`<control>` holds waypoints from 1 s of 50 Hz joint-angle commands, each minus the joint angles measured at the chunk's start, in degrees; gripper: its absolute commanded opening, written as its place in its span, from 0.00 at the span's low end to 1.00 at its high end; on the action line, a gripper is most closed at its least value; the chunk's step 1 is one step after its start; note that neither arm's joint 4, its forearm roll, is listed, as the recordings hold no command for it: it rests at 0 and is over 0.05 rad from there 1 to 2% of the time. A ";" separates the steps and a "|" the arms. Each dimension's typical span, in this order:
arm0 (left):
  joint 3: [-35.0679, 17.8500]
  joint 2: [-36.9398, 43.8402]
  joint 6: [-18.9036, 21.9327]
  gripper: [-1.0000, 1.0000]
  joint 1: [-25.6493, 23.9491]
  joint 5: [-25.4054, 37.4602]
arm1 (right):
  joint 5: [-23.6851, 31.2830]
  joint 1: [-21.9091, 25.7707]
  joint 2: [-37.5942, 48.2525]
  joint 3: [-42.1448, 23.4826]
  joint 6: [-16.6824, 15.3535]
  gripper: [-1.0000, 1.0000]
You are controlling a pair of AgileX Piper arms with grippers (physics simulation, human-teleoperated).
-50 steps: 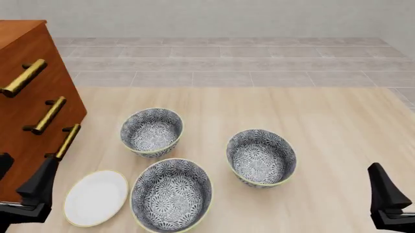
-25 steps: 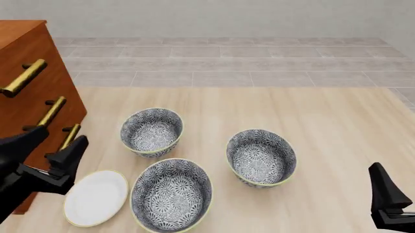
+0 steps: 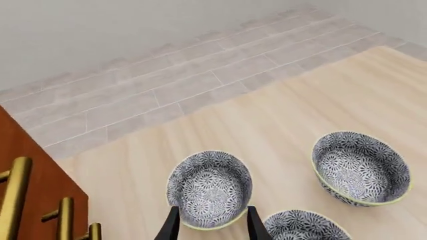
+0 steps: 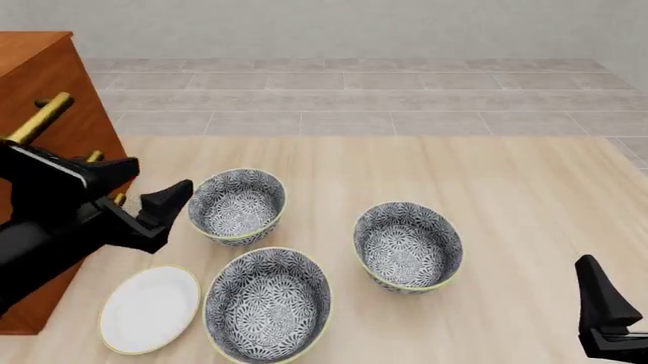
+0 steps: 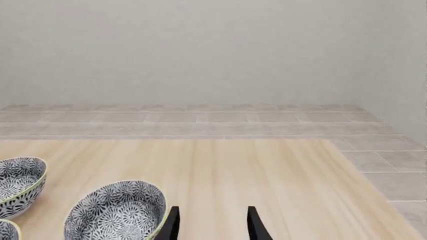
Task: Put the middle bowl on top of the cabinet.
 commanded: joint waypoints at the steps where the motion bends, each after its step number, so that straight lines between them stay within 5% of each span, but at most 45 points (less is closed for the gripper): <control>1: -4.79 7.69 2.85 1.00 -2.71 1.00 | -0.04 -0.02 -0.06 0.19 -0.06 1.00; 50: -24.12 24.46 6.60 1.00 -13.04 15.08 | -0.10 -0.87 -0.11 0.38 -1.31 1.00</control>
